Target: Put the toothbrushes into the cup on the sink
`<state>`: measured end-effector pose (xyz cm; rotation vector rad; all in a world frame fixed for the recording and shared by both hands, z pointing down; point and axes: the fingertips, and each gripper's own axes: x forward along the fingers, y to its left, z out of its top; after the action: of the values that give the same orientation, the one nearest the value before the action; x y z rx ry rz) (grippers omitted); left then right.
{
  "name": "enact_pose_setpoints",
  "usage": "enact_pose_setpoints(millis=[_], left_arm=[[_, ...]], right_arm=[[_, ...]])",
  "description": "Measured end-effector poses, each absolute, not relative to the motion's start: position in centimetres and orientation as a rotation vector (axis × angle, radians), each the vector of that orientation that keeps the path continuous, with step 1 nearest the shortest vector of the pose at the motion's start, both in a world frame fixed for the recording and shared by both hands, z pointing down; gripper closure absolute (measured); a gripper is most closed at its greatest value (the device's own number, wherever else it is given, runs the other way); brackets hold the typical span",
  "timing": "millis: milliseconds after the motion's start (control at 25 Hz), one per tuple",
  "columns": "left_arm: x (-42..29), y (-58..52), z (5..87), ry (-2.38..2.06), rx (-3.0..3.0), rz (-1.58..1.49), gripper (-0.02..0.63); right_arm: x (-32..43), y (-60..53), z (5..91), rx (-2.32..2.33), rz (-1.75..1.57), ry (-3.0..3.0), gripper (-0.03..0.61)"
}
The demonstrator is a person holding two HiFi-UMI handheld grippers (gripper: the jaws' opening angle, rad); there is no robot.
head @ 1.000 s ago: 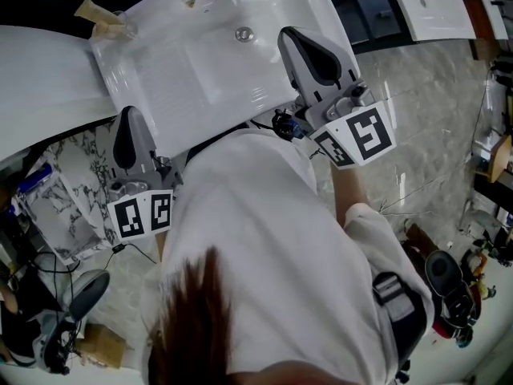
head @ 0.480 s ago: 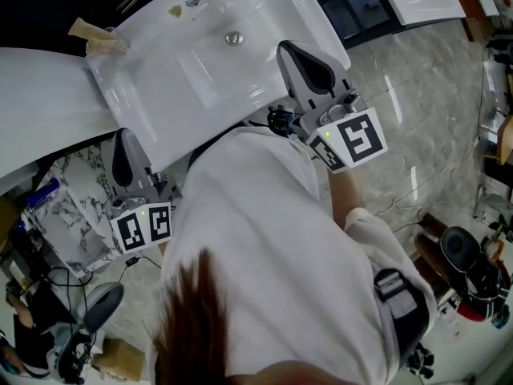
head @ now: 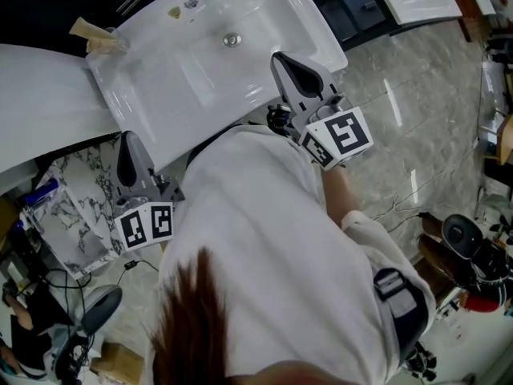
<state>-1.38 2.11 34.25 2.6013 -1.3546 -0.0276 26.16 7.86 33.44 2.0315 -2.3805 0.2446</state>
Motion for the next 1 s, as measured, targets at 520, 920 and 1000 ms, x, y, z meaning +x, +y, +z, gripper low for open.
enact_pose_setpoints(millis=[520, 920, 1000], left_arm=[[-1.7, 2.5, 34.8, -1.343, 2.594, -0.028, 0.598], [-3.3, 2.7, 34.9, -1.411, 2.571, -0.023, 0.6], [-3.4, 2.7, 34.9, -1.417, 2.569, -0.023, 0.598]], right_arm=[[26.9, 8.4, 34.6, 2.083, 0.263, -2.323, 0.566], [27.3, 8.7, 34.6, 2.072, 0.25, -2.313, 0.566], [27.5, 8.7, 34.6, 2.065, 0.246, -2.313, 0.565]])
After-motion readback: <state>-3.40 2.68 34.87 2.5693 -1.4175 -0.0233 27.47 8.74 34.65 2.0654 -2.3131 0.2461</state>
